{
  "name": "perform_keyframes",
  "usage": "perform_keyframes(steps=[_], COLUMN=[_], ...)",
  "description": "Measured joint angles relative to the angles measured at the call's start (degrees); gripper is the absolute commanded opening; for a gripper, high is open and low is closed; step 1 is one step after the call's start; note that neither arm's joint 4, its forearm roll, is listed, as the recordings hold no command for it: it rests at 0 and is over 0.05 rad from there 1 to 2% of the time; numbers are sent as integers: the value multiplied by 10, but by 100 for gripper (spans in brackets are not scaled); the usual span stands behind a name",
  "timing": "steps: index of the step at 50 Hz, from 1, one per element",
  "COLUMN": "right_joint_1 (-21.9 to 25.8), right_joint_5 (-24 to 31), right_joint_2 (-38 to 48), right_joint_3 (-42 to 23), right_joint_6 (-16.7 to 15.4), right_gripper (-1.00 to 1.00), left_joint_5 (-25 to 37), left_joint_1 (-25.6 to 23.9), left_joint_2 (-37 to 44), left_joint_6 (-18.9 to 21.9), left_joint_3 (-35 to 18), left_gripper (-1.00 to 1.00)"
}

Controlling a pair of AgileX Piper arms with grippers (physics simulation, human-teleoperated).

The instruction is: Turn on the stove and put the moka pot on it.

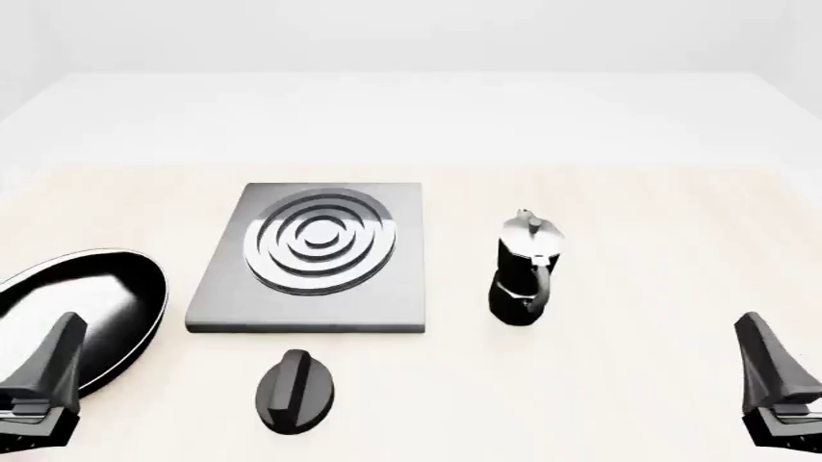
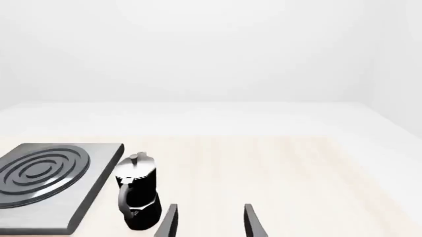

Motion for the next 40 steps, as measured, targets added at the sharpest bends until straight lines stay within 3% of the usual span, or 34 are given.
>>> perform_keyframes(steps=[15, 29, 40], right_joint_1=[2, -1, -2], right_joint_5=[0, -5, -14], right_joint_2=[7, 19, 33], right_joint_3=[-1, 0, 0], right_joint_6=[-2, -1, 0], right_gripper=[100, 100, 100], left_joint_5=[3, 13, 38], left_joint_1=[4, -23, -50], left_joint_2=[22, 147, 261], left_joint_6=[27, 54, 46], left_joint_3=[-11, -60, -129], left_gripper=[100, 100, 100])
